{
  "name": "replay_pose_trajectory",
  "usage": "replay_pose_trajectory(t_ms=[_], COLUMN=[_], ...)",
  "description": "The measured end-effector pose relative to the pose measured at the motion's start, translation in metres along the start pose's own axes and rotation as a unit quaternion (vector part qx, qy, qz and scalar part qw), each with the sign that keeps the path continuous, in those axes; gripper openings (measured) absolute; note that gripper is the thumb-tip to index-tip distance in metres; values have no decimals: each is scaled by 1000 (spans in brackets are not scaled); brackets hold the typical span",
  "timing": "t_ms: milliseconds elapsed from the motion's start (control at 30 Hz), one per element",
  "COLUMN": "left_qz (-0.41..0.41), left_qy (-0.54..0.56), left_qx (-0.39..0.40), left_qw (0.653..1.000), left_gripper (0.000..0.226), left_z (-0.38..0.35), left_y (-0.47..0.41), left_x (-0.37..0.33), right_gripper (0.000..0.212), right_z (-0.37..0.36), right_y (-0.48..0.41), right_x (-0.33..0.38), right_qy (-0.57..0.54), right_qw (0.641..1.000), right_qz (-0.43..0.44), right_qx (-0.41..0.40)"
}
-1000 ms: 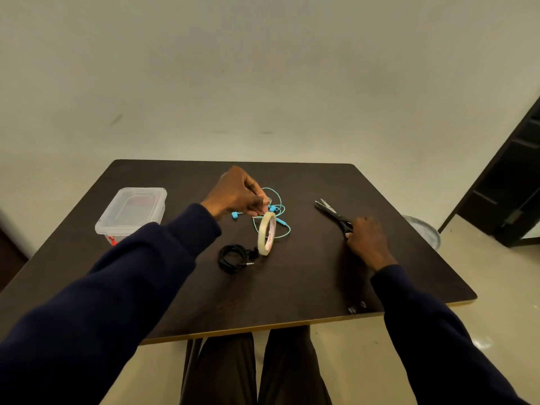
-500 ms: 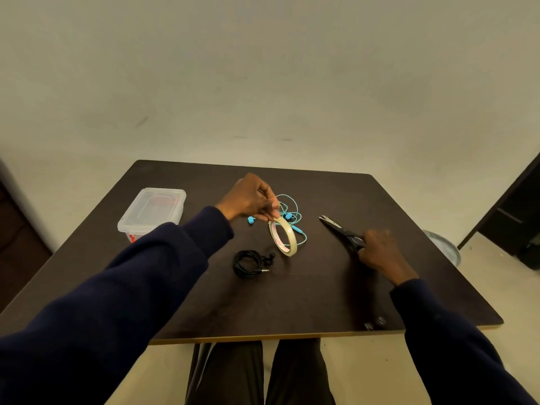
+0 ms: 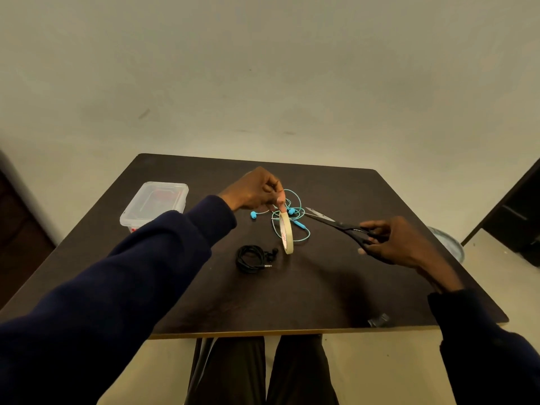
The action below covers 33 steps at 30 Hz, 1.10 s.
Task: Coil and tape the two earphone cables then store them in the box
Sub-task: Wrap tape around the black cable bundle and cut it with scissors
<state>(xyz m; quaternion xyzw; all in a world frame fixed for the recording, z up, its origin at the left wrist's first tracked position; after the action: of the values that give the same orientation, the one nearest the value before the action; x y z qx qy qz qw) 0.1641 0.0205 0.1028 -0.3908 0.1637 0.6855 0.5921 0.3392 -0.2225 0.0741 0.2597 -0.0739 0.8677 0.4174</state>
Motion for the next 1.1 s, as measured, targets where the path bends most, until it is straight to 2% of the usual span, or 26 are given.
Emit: replay_pose_trajectory(t_ms=[167,433,567,867,1100], left_qz=[-10,-15,-17,-14,-16], left_qy=[-21,-41,-44,-27,-13], left_qx=[-2,-16,-14,-34,-55], left_qw=[1000,999,999,999,998], left_gripper=[15,11,9,12,15], left_z=[-1,-3,-5,-2,-1], left_y=[-2,-2,-2,3,9], left_x=[-3,-10,-13,-13,-9], right_gripper=[59,59,58,41,43], right_z=[1,-1,-5,-5,-8], right_y=[11,10,6,5,8], right_x=[20,42,51,59,63], right_qy=[-36,4,27,63,55], right_qw=[996,993,994,993,993], right_qz=[55,81,82,103,100], right_qx=[67,87,73,16,-15])
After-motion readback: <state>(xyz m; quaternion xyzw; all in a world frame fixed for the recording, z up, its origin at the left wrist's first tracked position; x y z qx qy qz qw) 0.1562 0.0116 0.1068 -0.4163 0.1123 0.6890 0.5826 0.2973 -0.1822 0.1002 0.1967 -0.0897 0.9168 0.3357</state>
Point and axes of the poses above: each hand's wrist, its own y-axis away from the middle knuckle, its own z-axis out of the back of the hand, x = y × z, the point moved 7 cm from there along -y, towards the middle knuckle, and after that the axes turned 11 degrees about -z, right-handed, at the moved point
